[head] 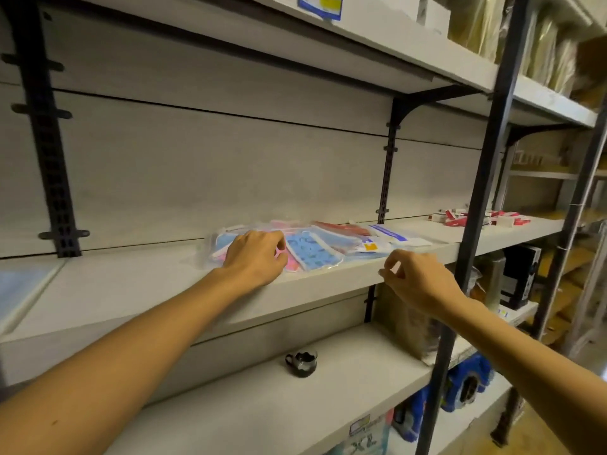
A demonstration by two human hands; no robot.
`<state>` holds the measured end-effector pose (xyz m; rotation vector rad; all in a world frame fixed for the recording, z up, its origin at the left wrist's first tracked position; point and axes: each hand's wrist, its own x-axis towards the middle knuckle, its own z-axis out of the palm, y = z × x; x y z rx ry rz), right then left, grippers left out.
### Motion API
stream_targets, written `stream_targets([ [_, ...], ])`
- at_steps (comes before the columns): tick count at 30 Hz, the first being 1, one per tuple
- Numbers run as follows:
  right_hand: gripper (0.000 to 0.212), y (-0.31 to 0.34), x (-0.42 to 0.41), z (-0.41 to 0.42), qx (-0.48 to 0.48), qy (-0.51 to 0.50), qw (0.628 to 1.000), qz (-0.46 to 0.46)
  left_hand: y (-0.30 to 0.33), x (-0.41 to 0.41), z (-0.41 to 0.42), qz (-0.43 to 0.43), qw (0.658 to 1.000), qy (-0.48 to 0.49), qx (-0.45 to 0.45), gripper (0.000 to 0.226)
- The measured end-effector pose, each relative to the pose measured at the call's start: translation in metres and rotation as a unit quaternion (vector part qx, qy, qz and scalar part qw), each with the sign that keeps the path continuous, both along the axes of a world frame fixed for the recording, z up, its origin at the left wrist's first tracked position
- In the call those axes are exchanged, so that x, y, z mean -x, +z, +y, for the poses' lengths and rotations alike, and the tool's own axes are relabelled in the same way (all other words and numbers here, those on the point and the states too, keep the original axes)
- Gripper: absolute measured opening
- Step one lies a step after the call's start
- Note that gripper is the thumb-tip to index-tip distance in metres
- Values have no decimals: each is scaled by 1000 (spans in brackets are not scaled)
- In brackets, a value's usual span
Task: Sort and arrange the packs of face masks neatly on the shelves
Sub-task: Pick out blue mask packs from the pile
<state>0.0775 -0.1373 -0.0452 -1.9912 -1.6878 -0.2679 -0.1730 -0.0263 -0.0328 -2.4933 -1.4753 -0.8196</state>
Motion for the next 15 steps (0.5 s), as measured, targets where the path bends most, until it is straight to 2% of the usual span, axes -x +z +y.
stream_targets([
  [4, 20, 10, -35, 39, -25, 12, 1000, 1, 2, -33, 35, 7, 999, 31, 2, 23],
  [10, 21, 7, -67, 90, -13, 29, 999, -21, -13, -72, 65, 74, 987, 136, 46, 50],
  [15, 19, 9, -84, 139, -30, 60, 998, -19, -23, -93, 74, 74, 973, 211, 58, 66],
])
